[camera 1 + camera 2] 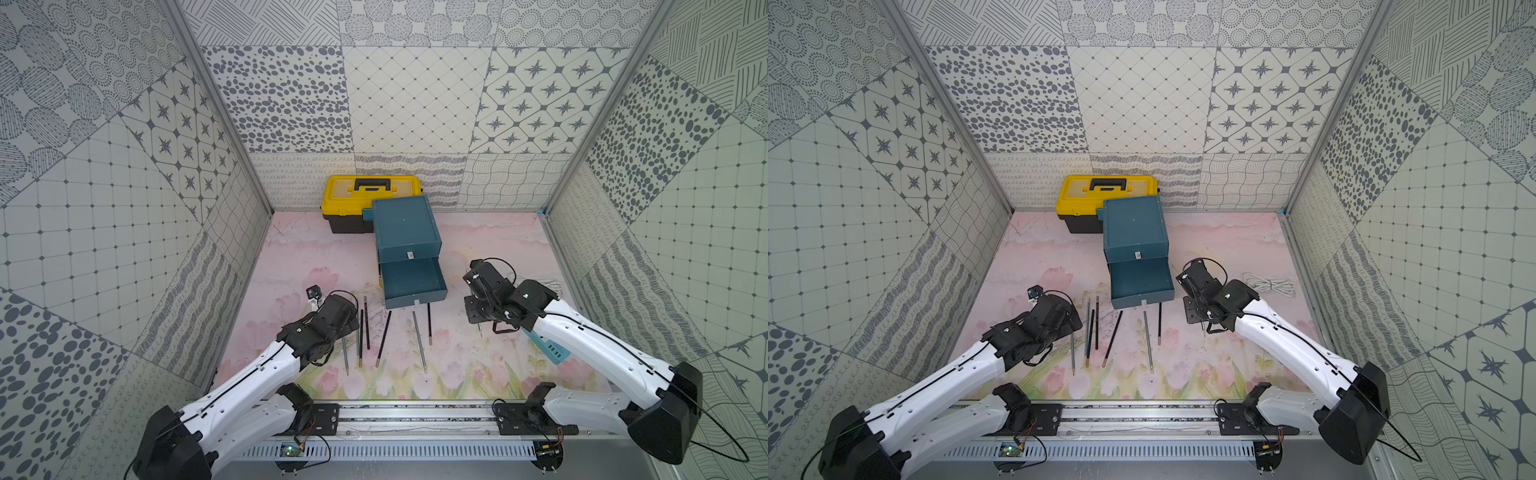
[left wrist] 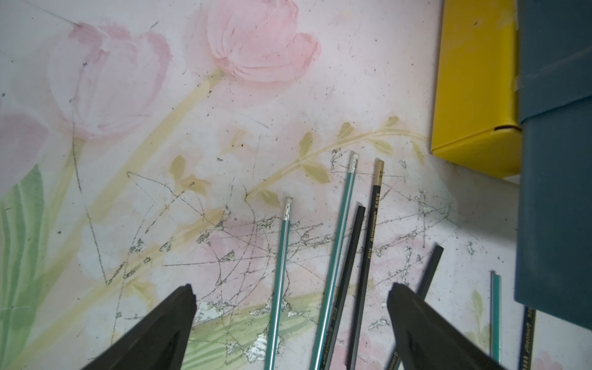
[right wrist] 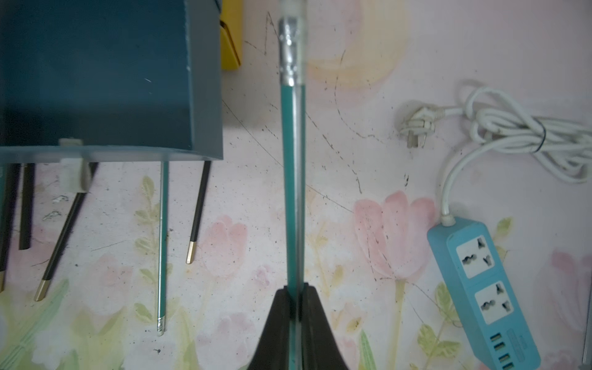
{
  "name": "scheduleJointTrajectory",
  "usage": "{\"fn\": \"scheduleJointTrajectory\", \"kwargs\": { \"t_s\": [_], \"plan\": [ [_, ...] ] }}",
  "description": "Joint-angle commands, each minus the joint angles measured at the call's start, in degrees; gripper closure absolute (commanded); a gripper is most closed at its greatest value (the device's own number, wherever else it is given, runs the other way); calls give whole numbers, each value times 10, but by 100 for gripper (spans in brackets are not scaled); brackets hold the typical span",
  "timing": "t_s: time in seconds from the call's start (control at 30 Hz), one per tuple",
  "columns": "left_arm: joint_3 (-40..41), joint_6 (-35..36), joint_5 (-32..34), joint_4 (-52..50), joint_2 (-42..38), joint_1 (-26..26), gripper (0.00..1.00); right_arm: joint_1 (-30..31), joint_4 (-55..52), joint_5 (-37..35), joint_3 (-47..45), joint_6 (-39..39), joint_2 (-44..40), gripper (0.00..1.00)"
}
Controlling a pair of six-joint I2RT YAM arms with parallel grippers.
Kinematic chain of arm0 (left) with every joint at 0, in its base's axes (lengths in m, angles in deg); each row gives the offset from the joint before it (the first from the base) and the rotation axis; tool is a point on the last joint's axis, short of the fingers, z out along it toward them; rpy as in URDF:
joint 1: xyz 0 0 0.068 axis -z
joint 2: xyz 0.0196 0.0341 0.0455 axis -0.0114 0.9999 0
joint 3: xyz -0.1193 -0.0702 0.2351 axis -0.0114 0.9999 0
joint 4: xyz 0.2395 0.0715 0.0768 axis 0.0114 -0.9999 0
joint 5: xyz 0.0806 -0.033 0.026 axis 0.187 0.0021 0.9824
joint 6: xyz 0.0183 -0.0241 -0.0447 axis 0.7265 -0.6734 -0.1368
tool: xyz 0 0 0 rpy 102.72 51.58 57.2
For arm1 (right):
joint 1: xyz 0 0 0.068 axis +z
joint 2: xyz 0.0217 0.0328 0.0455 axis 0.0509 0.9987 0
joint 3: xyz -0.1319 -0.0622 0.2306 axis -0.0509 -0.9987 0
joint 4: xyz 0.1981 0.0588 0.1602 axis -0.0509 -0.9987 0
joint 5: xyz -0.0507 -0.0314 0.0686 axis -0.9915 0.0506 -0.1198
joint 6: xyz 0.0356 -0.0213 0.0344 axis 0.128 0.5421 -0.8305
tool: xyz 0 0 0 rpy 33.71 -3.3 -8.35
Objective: Please place the pencils in the drawer according to their color
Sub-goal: Place the pencil in the drawer.
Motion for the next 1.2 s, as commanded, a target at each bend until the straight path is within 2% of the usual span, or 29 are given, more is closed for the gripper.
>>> {"fn": "scheduleJointTrajectory", "kwargs": {
  "t_s": [0.0,0.33,0.63,0.83,1.17],
  "plan": [
    [-1,7,-9,17,-5,-5,1,-1,62,6,34,99,-14,100],
    [-1,6,-18,25,-12,-5,1,18,175,68,110,253,45,100],
    [3,1,-21,31,-14,-5,1,30,203,112,172,335,125,100],
    [1,1,-23,34,-16,-5,1,35,235,141,168,368,145,100],
    [-3,2,-22,38,-14,-6,1,43,247,105,160,435,192,100]
  ]
}}
